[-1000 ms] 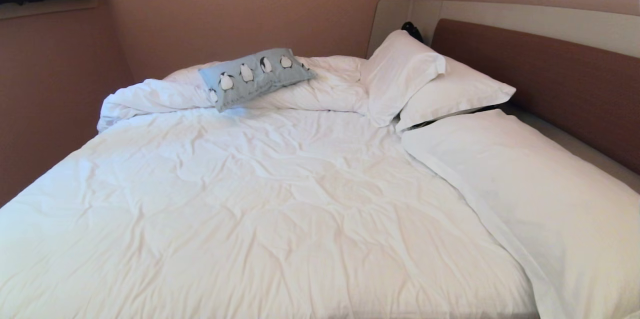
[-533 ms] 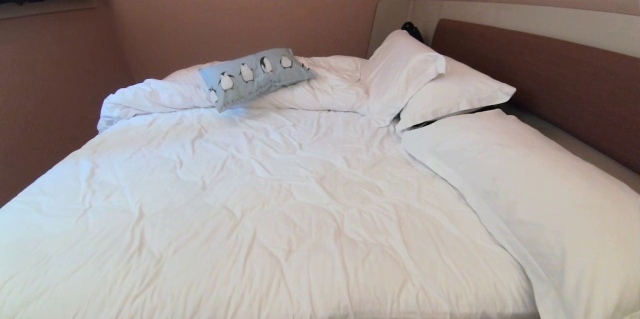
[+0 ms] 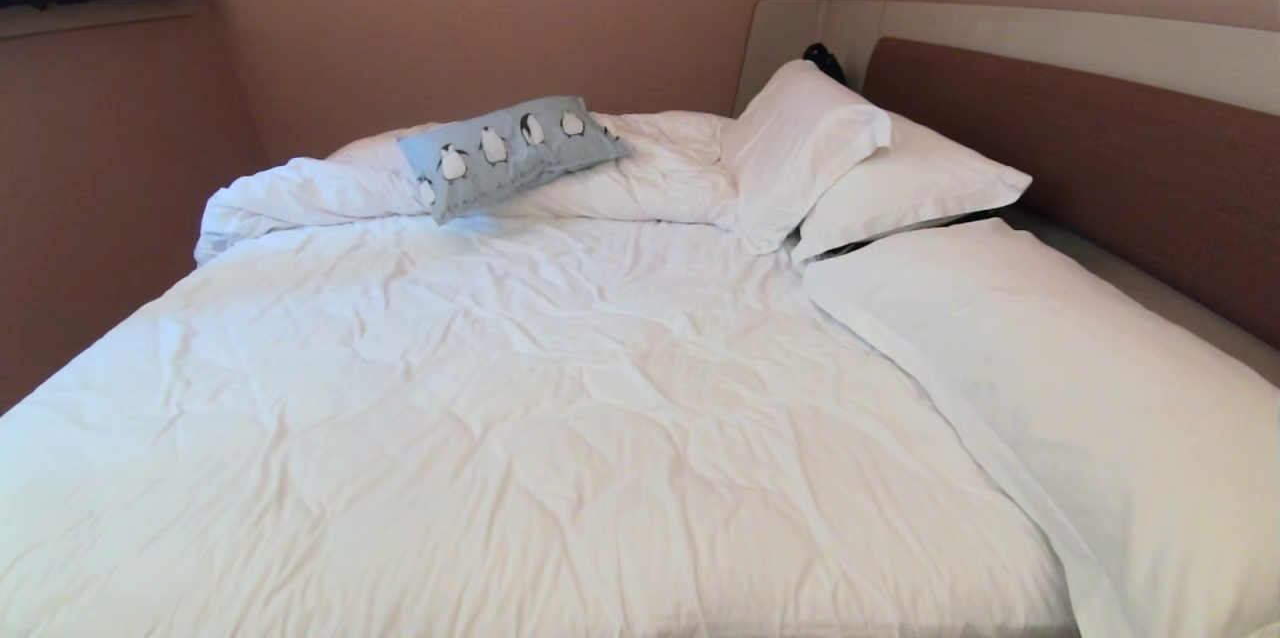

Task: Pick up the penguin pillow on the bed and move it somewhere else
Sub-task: Pick up the pillow

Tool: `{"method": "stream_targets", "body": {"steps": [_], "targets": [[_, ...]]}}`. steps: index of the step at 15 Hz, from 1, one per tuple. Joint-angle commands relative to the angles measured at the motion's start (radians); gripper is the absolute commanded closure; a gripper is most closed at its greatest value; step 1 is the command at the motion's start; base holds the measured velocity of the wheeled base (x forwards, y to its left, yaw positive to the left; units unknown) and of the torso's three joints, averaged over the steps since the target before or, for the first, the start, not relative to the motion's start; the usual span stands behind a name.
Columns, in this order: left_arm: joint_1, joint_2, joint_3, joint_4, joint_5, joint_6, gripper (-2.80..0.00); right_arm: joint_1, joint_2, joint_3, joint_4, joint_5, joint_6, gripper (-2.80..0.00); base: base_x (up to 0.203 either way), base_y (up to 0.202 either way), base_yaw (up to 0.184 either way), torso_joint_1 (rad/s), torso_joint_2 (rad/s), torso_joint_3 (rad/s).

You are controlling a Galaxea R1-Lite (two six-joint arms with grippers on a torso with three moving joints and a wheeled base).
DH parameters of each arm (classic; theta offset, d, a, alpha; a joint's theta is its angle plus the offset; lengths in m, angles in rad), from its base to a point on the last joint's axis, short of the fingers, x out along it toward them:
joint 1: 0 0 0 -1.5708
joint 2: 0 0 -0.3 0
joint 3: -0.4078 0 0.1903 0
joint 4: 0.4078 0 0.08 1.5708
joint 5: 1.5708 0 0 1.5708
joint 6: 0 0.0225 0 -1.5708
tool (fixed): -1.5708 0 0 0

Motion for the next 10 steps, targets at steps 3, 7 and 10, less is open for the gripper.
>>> {"method": "stream_targets", "body": {"steps": [3,7,10], "targets": [[0.0,0.0,0.0,0.0,0.0,0.0,0.0,0.0,0.002,0.021,-0.017,0.047,0.029,0.0,0.0,0.0,0.0,0.0,0.0,0.0],[0.0,0.0,0.0,0.0,0.0,0.0,0.0,0.0,0.0,0.05,-0.026,0.048,0.053,0.0,0.0,0.0,0.0,0.0,0.0,0.0],[0.0,0.0,0.0,0.0,0.0,0.0,0.0,0.001,-0.001,0.049,-0.025,0.045,0.077,0.0,0.0,0.0,0.0,0.0,0.0,0.0]]}}
